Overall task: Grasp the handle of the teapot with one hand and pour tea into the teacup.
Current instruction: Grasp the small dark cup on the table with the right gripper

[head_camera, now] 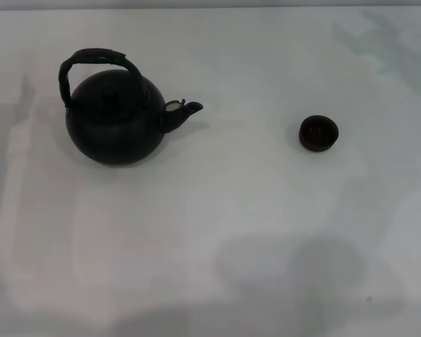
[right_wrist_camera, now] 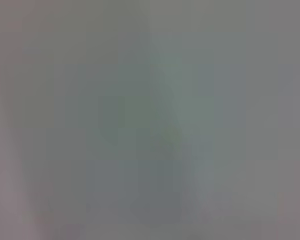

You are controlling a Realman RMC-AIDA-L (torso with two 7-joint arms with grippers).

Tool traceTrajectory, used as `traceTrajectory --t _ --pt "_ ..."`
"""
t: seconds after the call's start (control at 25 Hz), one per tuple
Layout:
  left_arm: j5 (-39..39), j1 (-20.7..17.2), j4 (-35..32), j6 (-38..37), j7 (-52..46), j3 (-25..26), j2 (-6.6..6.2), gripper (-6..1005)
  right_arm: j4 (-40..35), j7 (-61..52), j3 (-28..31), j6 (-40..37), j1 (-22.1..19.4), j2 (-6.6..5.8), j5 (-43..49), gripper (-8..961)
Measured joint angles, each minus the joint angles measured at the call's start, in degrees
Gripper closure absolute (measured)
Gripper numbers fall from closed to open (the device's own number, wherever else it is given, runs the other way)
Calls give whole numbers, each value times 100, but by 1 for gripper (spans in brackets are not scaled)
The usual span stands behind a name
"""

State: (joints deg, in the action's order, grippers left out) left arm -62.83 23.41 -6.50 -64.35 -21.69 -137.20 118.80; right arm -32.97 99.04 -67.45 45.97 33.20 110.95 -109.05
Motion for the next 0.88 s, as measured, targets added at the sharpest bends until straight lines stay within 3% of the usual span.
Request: traceTrajectory --t 0.12,0.16,0.2,0.24,0.32,0.48,0.88 --pt "0 -19 18 -107 -40 0 2 122 -513 -910 -62 316 179 -21 1374 109" --pt "-1 -19 26 -113 -41 0 2 122 -813 -1454 -72 641 344 1 2274 110" --pt "0 -19 31 -118 -42 0 1 122 -813 -1454 -72 641 344 1 2274 110" --pt "-2 -21 36 -119 -43 0 -1 122 -990 -1798 -72 861 454 34 2851 110" --pt "-1 -26 45 -121 -44 0 -5 122 -1318 -2453 -75 1220 651 127 3882 110" --pt "0 -30 58 -124 -45 0 -7 122 -1926 -3541 -155 1807 972 426 5894 111" --pt "-3 -66 61 -123 -46 30 -6 122 -2122 -5015 -1722 2327 1527 459 7147 113"
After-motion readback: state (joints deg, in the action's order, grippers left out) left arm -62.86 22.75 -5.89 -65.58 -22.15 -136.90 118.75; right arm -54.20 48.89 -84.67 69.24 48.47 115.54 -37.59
